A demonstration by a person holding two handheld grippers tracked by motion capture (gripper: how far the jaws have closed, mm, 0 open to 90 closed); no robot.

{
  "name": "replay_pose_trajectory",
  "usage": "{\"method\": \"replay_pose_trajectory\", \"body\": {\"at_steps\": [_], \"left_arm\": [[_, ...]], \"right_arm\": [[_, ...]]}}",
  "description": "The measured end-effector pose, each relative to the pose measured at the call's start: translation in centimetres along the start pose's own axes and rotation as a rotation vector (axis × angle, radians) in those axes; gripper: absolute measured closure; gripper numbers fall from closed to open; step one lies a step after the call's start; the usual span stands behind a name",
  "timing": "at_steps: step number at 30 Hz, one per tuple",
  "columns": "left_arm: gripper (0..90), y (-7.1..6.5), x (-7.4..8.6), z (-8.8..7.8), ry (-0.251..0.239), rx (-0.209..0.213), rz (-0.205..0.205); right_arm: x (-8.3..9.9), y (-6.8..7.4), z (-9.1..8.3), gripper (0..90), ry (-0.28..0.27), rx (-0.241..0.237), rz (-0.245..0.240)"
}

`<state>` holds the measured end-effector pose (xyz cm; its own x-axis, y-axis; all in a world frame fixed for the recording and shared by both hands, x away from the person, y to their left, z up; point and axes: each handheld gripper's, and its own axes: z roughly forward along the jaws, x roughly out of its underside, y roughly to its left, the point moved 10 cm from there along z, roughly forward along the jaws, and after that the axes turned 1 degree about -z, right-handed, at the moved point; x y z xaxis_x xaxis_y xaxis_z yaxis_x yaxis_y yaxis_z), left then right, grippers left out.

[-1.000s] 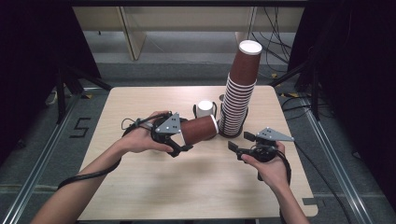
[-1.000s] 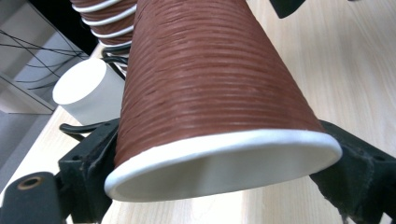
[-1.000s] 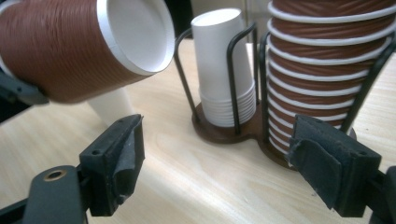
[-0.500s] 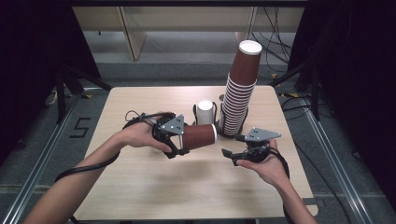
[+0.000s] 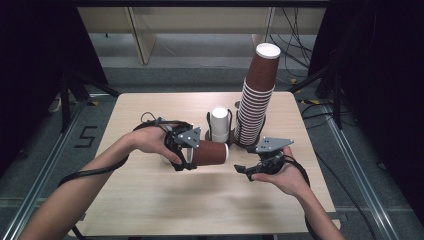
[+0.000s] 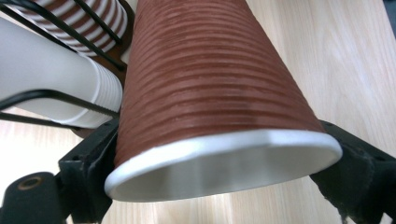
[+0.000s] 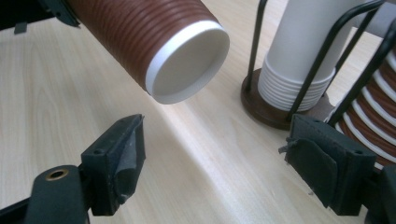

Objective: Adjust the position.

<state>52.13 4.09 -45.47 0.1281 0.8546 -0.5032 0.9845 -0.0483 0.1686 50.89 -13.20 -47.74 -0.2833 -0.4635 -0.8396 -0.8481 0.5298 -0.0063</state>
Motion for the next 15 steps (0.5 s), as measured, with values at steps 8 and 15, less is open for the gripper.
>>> {"method": "replay_pose_trajectory", "body": {"at_steps": [8,15], "left_arm": [[10.5,-0.1,0.4,0.2,0.076,0.022,0.018],[10.5,-0.5,0.6,0.2,0.137,0.047,0.033]], "right_arm": [[-0.3,0.5,0.3,20.3,0.003,-0.018,-0.035],[-1.0,1.3,0.4,20.3,0.004,-0.036,-0.046]]}}
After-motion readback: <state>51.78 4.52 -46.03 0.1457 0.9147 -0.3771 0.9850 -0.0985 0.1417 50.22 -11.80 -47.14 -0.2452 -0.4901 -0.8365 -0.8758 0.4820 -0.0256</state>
